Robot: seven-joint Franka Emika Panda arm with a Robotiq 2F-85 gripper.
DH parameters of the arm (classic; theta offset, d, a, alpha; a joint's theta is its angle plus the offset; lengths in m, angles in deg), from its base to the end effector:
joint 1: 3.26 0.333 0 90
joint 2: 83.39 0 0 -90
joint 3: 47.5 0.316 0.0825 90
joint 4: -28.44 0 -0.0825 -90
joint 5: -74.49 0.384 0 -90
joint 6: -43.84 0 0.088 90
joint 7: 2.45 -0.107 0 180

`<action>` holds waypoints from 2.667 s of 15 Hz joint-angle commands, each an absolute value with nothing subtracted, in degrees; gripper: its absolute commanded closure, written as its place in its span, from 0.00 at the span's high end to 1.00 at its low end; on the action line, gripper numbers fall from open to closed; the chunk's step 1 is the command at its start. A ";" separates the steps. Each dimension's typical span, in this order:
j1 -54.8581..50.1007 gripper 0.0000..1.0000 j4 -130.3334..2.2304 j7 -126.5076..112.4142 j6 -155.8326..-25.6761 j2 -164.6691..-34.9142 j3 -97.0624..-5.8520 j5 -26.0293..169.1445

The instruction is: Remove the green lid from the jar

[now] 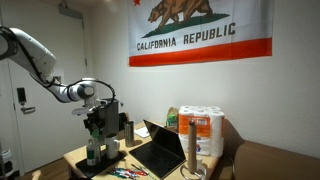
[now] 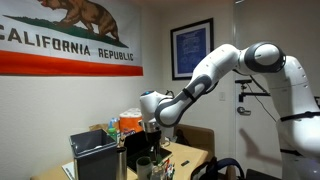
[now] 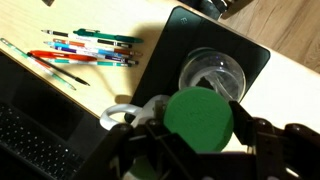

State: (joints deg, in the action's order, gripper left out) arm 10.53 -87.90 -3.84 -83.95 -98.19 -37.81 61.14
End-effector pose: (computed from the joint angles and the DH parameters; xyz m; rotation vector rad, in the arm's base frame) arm 0.5414 0.2247 0.3174 2.8922 0.7836 -0.0317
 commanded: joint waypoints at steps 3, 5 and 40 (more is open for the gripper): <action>8.00 0.40 -92.29 -5.13 -84.64 -94.29 -39.51 63.08; 6.83 0.40 -94.17 -5.14 -85.58 -93.99 -40.40 63.51; 2.16 1.00 -96.73 1.89 -87.58 -93.48 -42.61 67.10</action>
State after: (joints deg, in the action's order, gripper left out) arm 1.78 -94.32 2.68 -93.35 -101.24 -42.58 66.84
